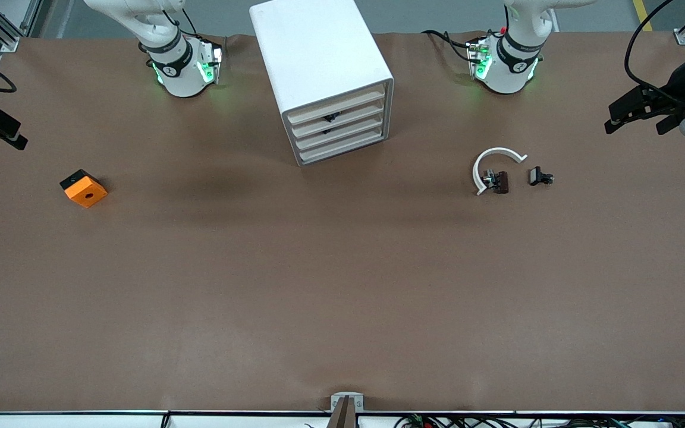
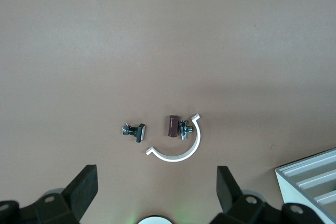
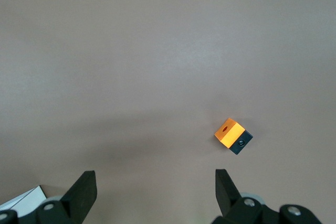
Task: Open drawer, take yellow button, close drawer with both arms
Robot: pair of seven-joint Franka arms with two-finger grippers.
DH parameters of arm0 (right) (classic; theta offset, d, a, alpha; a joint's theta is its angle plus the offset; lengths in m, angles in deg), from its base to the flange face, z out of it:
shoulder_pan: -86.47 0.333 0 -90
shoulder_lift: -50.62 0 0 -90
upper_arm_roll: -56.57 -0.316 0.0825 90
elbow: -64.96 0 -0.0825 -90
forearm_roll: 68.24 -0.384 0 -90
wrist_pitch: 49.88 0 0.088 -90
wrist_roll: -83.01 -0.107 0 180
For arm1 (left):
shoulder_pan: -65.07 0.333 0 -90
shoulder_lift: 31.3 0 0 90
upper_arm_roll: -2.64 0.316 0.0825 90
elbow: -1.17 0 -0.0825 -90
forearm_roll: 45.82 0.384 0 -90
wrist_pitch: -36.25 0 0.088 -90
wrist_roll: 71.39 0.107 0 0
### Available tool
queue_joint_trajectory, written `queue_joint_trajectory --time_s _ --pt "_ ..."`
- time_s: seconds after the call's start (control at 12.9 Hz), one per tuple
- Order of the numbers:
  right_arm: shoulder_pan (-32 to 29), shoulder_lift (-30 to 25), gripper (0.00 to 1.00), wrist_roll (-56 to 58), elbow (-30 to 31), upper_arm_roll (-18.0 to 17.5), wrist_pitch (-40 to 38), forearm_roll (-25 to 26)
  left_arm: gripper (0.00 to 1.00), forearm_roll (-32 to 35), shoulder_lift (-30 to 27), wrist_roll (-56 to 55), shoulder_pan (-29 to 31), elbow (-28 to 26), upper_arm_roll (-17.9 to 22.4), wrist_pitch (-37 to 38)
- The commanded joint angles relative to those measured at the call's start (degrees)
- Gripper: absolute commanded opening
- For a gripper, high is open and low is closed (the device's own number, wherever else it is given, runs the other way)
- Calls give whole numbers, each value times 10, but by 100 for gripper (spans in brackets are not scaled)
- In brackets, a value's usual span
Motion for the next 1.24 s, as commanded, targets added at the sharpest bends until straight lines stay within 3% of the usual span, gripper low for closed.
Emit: queue_joint_trajectory --time_s 0.0,0.46,0.85,1.16 --pt "2 -1 100 -4 -4 -1 -5 6 100 10 6 -1 2 14 -2 10" --pt "3 -2 100 -6 -9 -2 -1 5 100 10 18 0 2 10 -1 10" --pt "4 -1 100 -7 -13 -3 -4 4 100 3 78 -1 -7 9 -6 10" --pt "4 -2 100 -6 -15 -3 -5 5 100 2 142 -20 -7 6 -35 10"
